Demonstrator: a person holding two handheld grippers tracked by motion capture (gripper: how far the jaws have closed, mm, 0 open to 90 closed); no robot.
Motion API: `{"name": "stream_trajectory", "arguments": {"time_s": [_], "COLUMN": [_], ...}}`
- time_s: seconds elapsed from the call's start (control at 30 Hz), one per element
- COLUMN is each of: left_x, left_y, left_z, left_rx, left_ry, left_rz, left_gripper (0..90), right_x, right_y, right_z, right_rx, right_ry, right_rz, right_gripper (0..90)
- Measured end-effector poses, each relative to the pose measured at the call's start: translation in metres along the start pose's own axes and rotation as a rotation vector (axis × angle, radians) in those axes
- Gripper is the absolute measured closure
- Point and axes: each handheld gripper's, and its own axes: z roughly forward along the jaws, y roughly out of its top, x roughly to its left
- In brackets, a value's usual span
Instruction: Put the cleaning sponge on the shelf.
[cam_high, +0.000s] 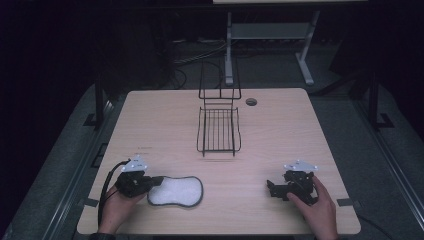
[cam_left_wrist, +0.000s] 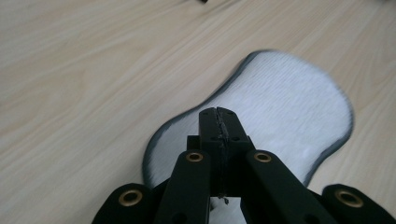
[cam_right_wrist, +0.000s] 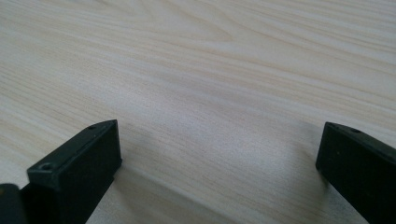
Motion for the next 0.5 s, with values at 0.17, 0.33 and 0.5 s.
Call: {"name": "stream_trajectory", "arguments": {"time_s": [0.17, 0.33, 0.5], "left_x": [-0.013, -0.024, -0.038], "left_y": [0.014, 0.030, 0.042], "left_z": [0.010, 0.024, 0.041], "left_rx": [-0.007, 0.000, 0.026], "left_ry": [-0.045, -0.083, -0.122], "left_rz": [0.036, 0.075, 0.117], "left_gripper": [89.6, 89.7, 89.6], "right_x": [0.000, 0.000, 0.000], "right_y": [0.000, 0.000, 0.000], "right_z": [0.000, 0.000, 0.000], "right_rx": [0.000, 0.000, 0.000], "right_ry": [-0.001, -0.001, -0.001], "right_rz": [0.001, 0.002, 0.002], "right_gripper": [0.0, 0.0, 0.0]}}
